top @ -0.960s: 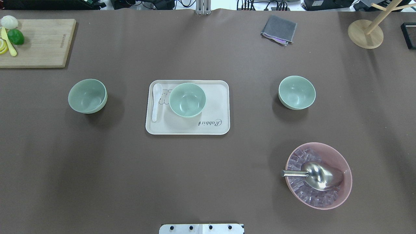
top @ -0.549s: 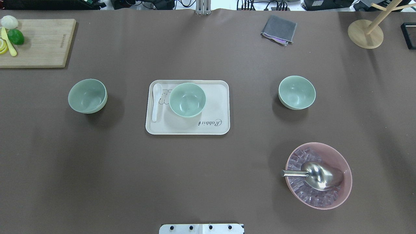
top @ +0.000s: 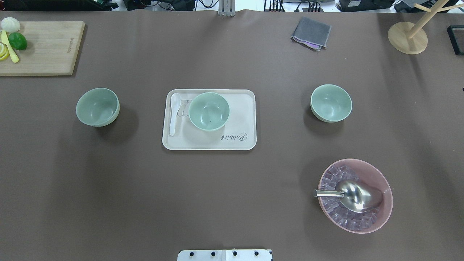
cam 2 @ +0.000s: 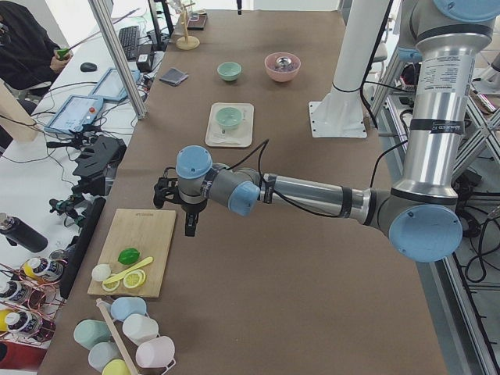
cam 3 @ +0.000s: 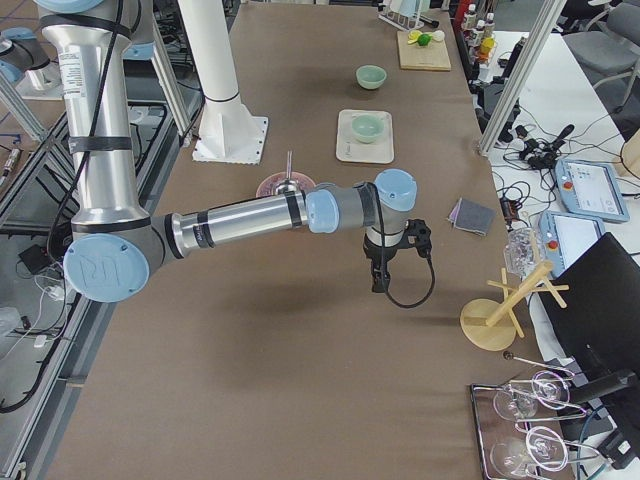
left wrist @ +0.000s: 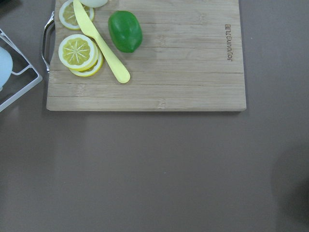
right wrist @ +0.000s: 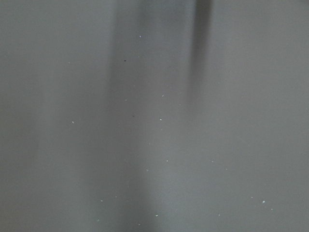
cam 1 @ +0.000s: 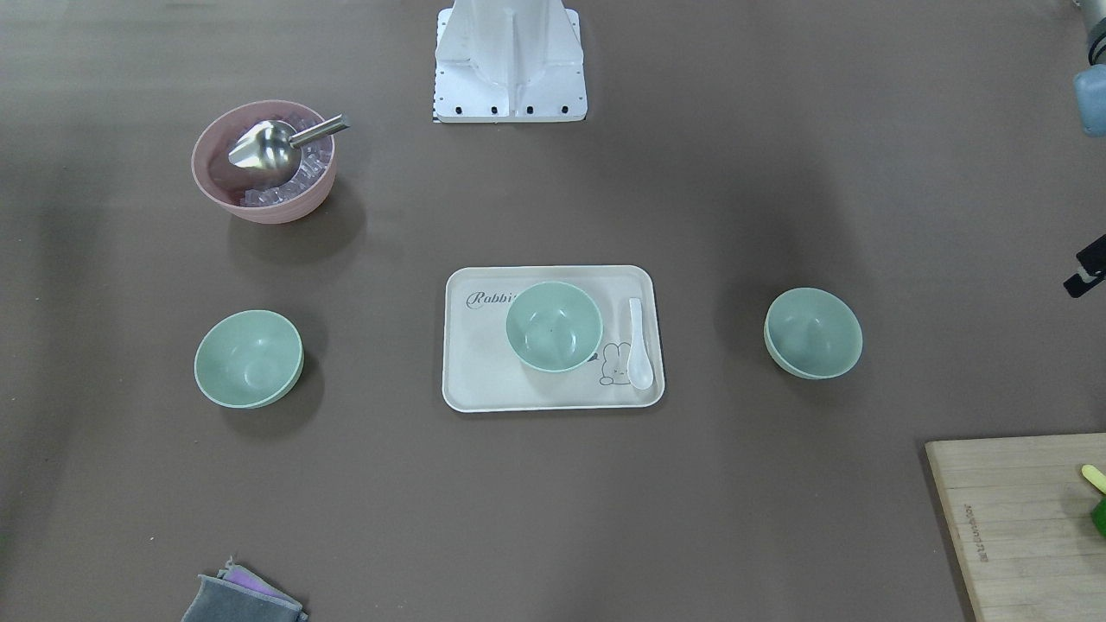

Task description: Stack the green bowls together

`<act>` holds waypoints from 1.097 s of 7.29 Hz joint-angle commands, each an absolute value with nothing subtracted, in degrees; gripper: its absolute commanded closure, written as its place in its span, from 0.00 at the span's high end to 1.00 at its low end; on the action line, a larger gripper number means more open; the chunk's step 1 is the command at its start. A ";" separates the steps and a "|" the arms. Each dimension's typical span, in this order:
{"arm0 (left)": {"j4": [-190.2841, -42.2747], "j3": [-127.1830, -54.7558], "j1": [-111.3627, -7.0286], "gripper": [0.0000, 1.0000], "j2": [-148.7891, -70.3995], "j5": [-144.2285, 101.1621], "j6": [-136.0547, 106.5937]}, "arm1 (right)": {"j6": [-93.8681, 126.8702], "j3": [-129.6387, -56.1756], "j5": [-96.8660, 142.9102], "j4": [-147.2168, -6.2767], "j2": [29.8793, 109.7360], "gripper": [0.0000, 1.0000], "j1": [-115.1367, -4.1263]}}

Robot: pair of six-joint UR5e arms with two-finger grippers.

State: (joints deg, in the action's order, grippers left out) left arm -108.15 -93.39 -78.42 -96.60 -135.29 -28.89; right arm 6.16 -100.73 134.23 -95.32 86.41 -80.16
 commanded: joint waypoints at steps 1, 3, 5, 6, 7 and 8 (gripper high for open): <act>-108.72 -93.26 -72.19 0.97 -99.66 -135.09 -37.16 | 7.38 -101.42 135.26 -95.10 86.66 1.00 -79.98; -110.30 -92.99 -67.96 0.92 -100.02 -130.45 -39.44 | 8.34 -100.64 135.44 -95.27 86.14 1.00 -78.32; -111.80 -90.37 -64.71 0.92 -105.01 -128.50 -44.79 | 13.07 -100.72 136.14 -95.19 84.22 1.00 -77.00; -112.67 -89.39 -62.43 0.92 -105.90 -126.49 -46.39 | 14.05 -100.90 135.88 -95.10 83.50 1.00 -76.04; -116.42 -86.77 -61.18 0.92 -105.91 -126.30 -47.02 | 14.06 -100.64 135.53 -95.18 82.63 1.00 -74.98; -120.72 -84.14 -60.48 0.92 -105.91 -126.30 -48.85 | 14.06 -100.63 135.53 -95.19 82.44 1.00 -74.88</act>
State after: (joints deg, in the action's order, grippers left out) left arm -116.00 -87.27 -61.89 -105.65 -126.69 -46.84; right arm 13.77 -100.71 135.67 -95.16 83.06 -75.49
